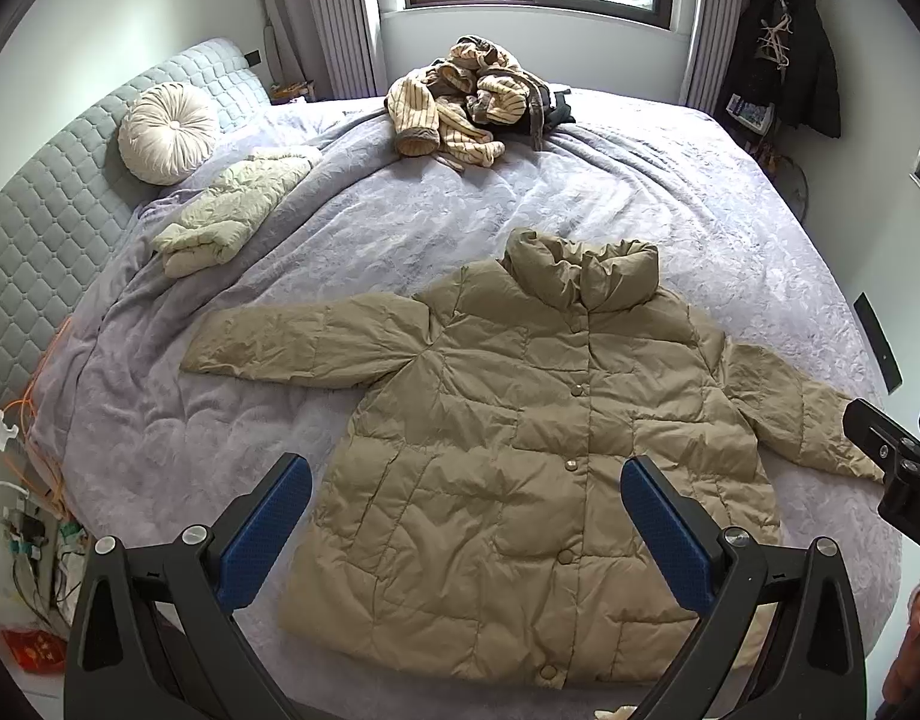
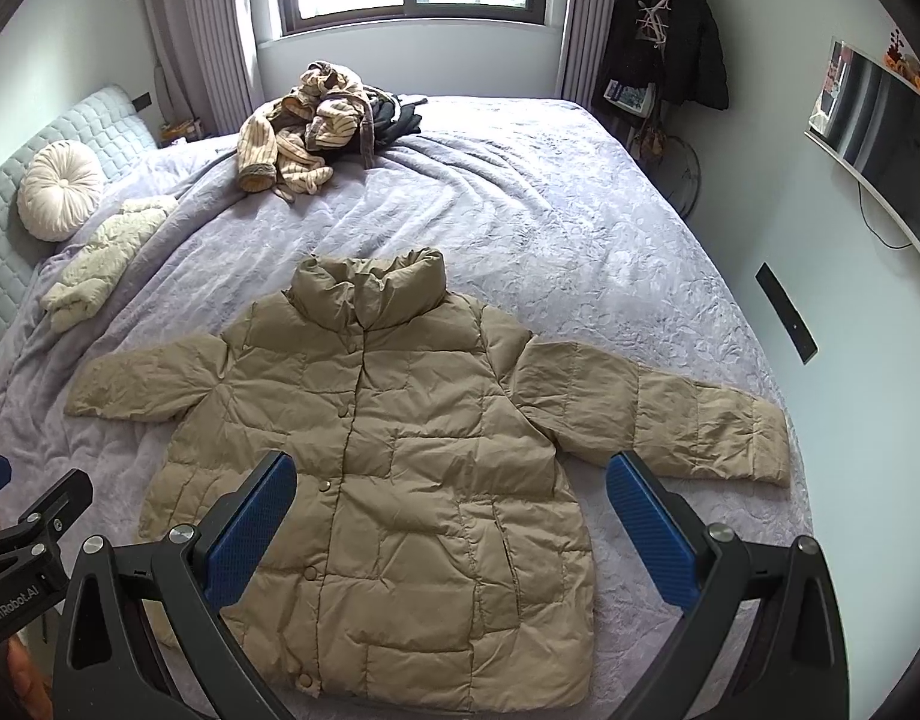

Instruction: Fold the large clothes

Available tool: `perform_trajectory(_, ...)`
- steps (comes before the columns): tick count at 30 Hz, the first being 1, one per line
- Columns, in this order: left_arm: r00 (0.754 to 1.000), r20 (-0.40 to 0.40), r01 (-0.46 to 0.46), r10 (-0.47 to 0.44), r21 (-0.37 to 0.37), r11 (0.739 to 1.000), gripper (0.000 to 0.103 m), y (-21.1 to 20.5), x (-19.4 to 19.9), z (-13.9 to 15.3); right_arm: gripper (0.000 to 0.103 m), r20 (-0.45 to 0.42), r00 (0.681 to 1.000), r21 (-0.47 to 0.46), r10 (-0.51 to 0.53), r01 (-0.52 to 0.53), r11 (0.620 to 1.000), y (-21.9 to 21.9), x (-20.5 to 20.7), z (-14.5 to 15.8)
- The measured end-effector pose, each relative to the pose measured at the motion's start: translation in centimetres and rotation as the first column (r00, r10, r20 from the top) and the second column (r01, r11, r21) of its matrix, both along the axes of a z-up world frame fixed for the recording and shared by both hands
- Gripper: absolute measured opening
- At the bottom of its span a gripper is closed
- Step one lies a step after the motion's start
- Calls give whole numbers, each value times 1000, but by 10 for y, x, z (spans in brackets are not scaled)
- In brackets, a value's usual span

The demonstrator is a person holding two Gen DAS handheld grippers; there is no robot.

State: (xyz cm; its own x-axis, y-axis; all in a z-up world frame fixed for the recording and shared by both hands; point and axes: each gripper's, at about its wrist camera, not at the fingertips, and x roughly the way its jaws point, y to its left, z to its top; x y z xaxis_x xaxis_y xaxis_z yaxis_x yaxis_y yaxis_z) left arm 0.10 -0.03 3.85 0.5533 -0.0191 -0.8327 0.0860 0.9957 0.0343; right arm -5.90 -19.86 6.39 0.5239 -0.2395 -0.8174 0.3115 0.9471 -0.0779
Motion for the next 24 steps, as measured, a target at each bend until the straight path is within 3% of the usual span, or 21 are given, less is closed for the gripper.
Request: perform_trajectory(24,1000,4,1,-1,6,1000,103,-1,-1,-3,103,-2,1000,-1,-1,1,1000,0,0,0)
